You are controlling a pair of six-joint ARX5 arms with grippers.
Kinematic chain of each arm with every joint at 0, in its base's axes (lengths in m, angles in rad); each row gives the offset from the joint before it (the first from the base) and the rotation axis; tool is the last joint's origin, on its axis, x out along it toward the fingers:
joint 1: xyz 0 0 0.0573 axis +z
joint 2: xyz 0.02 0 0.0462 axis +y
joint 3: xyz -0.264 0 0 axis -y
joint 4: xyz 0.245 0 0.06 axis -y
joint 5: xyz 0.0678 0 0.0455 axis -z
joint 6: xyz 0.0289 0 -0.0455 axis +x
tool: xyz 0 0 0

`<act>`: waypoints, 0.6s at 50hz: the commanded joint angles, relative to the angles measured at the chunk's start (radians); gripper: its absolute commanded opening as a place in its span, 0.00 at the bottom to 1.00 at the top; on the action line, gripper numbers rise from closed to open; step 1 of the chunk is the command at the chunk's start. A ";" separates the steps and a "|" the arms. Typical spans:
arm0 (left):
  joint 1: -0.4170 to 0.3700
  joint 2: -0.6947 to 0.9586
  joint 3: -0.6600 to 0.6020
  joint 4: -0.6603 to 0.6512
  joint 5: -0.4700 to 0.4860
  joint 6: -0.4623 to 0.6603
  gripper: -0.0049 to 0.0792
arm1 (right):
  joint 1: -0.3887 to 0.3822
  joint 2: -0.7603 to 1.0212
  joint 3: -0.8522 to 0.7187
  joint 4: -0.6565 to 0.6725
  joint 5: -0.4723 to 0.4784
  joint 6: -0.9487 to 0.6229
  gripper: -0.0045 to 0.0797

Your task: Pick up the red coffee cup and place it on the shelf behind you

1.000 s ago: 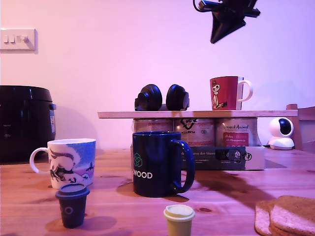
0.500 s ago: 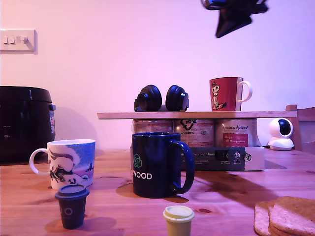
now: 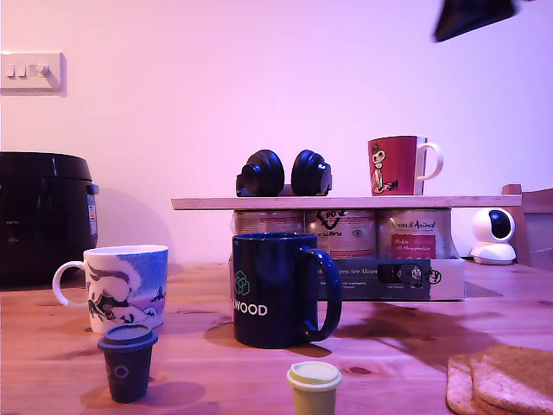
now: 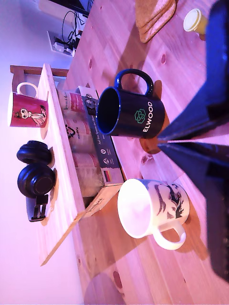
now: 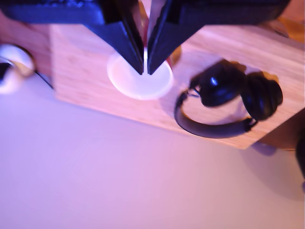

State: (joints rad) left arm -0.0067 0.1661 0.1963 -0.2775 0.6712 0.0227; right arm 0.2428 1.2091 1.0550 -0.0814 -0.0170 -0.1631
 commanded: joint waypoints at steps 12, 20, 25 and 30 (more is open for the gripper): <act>-0.003 0.011 -0.013 0.006 0.002 0.001 0.03 | -0.002 -0.193 -0.241 0.063 0.029 0.034 0.04; -0.003 0.011 -0.013 0.005 0.002 0.001 0.03 | -0.001 -0.306 -0.336 0.069 0.036 0.037 0.04; -0.003 0.011 -0.013 0.004 0.002 0.002 0.03 | -0.001 -0.377 -0.377 0.069 0.051 0.043 0.04; -0.003 0.011 -0.013 -0.001 0.002 0.002 0.03 | -0.001 -0.441 -0.408 0.058 0.055 0.047 0.04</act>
State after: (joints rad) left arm -0.0067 0.1661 0.1963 -0.2806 0.6712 0.0227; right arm 0.2428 0.7940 0.6735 -0.0265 0.0341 -0.1265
